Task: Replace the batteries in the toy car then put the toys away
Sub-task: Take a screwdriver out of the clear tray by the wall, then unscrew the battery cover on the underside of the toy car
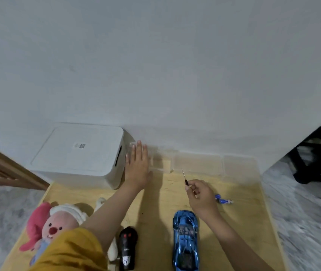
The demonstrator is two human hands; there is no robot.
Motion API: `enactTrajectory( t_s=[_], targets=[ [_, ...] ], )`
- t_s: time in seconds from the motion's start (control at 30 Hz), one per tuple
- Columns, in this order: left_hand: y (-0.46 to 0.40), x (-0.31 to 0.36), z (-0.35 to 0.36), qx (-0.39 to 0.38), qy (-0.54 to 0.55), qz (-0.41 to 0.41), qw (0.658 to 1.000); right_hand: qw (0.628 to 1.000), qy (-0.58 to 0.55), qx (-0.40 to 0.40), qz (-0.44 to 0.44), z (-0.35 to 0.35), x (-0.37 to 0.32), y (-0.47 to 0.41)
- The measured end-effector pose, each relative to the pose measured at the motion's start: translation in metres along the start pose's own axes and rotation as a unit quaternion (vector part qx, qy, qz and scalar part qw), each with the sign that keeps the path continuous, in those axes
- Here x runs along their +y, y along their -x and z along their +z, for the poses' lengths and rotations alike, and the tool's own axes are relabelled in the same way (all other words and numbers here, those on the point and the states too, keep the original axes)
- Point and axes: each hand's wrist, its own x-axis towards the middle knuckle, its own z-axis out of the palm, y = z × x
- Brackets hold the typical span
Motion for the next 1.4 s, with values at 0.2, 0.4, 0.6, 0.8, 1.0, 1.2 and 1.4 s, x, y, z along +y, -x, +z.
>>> enactTrajectory(
  t_s=[0.2, 0.4, 0.6, 0.8, 1.0, 1.2, 1.4],
  targets=[
    [0.030, 0.012, 0.000, -0.035, 0.020, 0.010, 0.999, 1.000, -0.006, 0.009, 0.004, -0.006, 0.006, 0.023],
    [0.076, 0.044, 0.011, -0.076, 0.084, 0.039, 0.993, 0.999, -0.043, 0.023, 0.014, -0.017, 0.012, 0.051],
    [0.125, 0.087, 0.031, -0.181, 0.125, 0.060, 0.974, 0.997, -0.049, 0.033, 0.043, -0.025, 0.030, 0.080],
    [0.148, 0.116, 0.043, -0.233, 0.081, 0.048, 0.968, 0.995, -0.029, 0.048, 0.081, -0.028, 0.049, 0.101],
    [0.156, 0.124, 0.054, -0.199, 0.124, 0.005, 0.972, 0.994, -0.019, 0.062, 0.090, -0.035, 0.056, 0.111],
    [0.154, 0.103, 0.047, -0.124, 0.295, -0.005, 0.948, 0.984, -0.089, 0.043, 0.150, -0.038, 0.048, 0.110],
    [0.151, 0.100, 0.026, -0.078, 0.504, -0.020, 0.860, 0.940, -0.202, -0.069, 0.266, -0.035, 0.027, 0.101]
  ],
)
